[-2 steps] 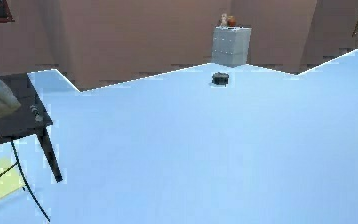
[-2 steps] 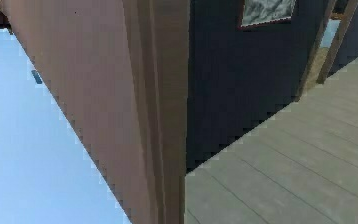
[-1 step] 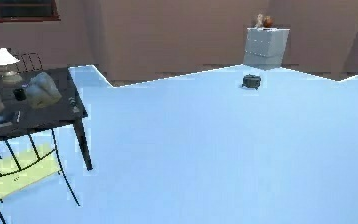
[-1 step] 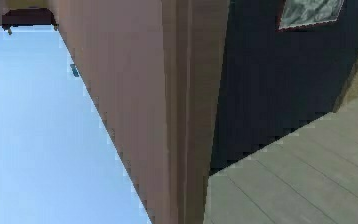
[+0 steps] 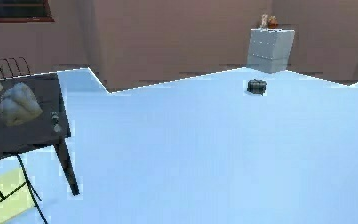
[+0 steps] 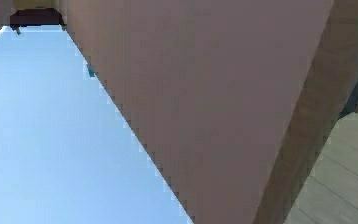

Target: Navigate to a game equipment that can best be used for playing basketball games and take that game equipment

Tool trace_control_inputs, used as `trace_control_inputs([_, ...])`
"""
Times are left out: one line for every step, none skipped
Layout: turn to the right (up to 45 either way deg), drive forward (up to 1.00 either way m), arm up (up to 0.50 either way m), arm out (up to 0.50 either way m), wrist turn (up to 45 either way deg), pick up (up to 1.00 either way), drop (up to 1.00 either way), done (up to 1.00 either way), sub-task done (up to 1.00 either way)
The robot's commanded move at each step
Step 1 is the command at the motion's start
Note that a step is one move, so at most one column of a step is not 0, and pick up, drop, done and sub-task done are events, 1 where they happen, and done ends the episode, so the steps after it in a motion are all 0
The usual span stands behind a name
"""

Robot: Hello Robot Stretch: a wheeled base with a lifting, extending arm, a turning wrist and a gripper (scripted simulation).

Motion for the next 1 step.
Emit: trace_control_inputs([30.0, 0.00, 0.00, 0.00, 0.0, 0.00, 0.00, 0.00, 0.00])
